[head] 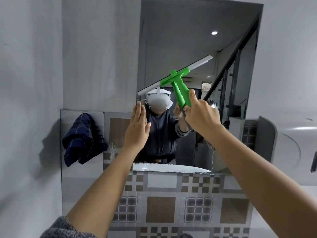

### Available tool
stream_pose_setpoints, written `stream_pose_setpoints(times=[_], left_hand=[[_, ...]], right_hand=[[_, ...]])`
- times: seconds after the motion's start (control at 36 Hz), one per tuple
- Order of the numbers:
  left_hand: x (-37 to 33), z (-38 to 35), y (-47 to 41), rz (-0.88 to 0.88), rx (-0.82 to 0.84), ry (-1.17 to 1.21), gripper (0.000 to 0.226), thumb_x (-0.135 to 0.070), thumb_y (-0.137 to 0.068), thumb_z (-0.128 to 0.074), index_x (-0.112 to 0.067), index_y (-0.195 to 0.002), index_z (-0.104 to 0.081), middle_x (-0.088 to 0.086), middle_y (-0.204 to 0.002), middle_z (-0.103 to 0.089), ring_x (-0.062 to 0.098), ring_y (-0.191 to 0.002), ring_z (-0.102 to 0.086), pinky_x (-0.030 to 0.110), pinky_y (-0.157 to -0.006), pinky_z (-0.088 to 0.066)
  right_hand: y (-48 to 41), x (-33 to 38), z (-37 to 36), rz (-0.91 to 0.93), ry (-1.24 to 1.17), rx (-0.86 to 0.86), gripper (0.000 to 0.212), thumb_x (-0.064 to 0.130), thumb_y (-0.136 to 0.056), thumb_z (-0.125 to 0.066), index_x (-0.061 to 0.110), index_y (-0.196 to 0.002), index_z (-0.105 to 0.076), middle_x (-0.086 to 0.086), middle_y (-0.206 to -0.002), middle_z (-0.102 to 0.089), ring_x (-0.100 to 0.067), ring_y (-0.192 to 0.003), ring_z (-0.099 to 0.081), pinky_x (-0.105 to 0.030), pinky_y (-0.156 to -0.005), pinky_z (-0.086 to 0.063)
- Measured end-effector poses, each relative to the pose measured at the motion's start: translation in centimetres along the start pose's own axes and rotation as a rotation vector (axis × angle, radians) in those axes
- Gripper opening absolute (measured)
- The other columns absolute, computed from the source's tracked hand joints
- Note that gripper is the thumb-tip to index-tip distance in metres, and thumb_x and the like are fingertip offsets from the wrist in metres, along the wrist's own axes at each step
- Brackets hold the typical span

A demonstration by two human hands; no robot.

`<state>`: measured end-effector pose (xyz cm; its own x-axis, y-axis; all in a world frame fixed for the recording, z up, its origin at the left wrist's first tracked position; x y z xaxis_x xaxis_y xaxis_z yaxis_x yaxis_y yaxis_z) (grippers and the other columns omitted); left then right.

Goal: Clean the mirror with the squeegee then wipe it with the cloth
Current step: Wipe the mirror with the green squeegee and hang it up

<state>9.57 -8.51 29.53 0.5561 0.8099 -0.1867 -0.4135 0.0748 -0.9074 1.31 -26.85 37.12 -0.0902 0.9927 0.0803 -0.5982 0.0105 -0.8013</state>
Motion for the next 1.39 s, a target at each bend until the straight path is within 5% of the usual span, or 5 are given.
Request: stream_pose_setpoints(times=[0.47,0.69,0.83,1.14,1.39], left_hand=[[0.2,-0.7,-0.3,0.042,0.02,0.041,0.075,-0.019,-0.092,-0.054,-0.007,-0.147,-0.005,0.006,-0.156,0.003,0.016,-0.143,0.004,0.017,-0.111,0.003],[0.2,-0.8,-0.3,0.041,-0.022,0.113,0.078,-0.016,-0.089,-0.058,-0.01,-0.147,-0.006,0.003,-0.157,0.003,0.01,-0.14,0.009,-0.004,-0.098,0.007],[0.4,-1.0,-0.3,0.038,-0.011,0.127,0.077,-0.017,-0.091,-0.056,-0.013,-0.148,-0.005,-0.002,-0.156,0.008,0.008,-0.14,0.011,0.02,-0.11,-0.005],[0.9,-1.3,-0.4,0.052,0.002,0.109,0.079,-0.019,-0.09,-0.057,-0.014,-0.148,-0.003,-0.001,-0.156,0.007,0.009,-0.14,0.01,0.032,-0.115,-0.017],[0.9,-1.1,-0.3,0.05,0.019,0.083,0.08,-0.022,-0.091,-0.056,-0.016,-0.148,-0.001,-0.003,-0.156,0.011,0.005,-0.138,0.014,0.021,-0.11,-0.007]], right_hand=[[-0.9,-3.5,3.9,0.088,0.119,-0.01,0.053,0.028,-0.094,-0.041,0.024,-0.143,-0.023,-0.013,-0.104,-0.061,-0.03,-0.088,-0.058,-0.035,-0.069,-0.037],[0.3,-8.1,2.8,-0.015,0.043,0.01,0.053,0.023,-0.093,-0.041,0.032,-0.142,-0.023,-0.01,-0.111,-0.059,-0.03,-0.098,-0.055,-0.044,-0.088,-0.039],[1.8,-10.1,2.3,-0.054,0.022,0.005,0.05,0.023,-0.095,-0.04,0.032,-0.142,-0.024,-0.012,-0.114,-0.058,-0.03,-0.101,-0.055,-0.04,-0.085,-0.036],[3.6,-12.3,1.3,-0.109,-0.003,0.004,0.05,0.024,-0.095,-0.041,0.031,-0.142,-0.025,-0.014,-0.11,-0.059,-0.033,-0.095,-0.057,-0.036,-0.076,-0.033],[6.2,-13.7,-1.1,-0.232,-0.108,-0.005,0.053,0.024,-0.096,-0.042,0.03,-0.145,-0.022,-0.013,-0.122,-0.056,-0.034,-0.105,-0.056,-0.04,-0.084,-0.038]])
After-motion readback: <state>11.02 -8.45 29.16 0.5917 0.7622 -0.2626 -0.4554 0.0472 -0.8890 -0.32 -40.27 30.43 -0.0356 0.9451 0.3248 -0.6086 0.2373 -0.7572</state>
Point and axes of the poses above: each hand's wrist, its own y-axis away from the middle knuckle, its own z-axis out of the back of the hand, x = y × z, the point moved 6 cm from there along -y, towards the middle knuckle
